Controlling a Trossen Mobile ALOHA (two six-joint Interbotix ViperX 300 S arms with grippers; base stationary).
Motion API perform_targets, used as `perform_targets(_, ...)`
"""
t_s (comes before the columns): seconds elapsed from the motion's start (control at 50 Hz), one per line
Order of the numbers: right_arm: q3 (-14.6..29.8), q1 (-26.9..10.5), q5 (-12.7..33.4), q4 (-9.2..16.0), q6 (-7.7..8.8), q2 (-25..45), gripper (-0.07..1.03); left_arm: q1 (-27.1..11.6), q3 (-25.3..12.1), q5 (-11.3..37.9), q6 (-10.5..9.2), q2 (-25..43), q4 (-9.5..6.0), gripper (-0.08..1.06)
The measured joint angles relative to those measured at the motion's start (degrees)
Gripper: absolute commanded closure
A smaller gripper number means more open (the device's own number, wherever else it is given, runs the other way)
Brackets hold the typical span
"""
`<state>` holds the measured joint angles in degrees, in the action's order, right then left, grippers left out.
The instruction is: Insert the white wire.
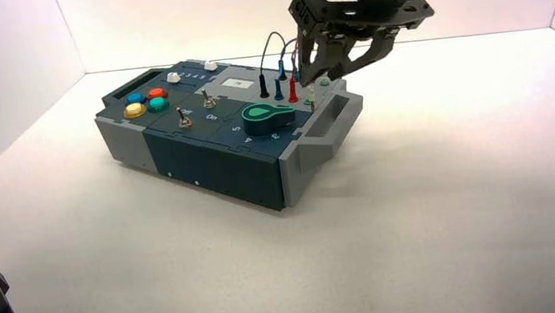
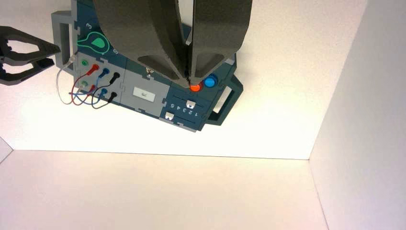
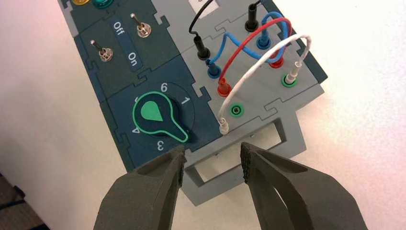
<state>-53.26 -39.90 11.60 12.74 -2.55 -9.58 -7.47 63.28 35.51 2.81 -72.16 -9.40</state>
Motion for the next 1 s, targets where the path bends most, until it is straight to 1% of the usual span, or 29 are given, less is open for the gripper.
perform_targets(0.46,2.0,0.0,-0.3,-1.0,0.09,3.7,0.37,0.0,0.0,0.0,0.0,0.0,0.09,1.01)
perform_targets(1.0,2.7,0.0,-1.3,-1.7,0.09,6.3,0.37,0.0,0.0,0.0,0.0,0.0,0.0,1.01)
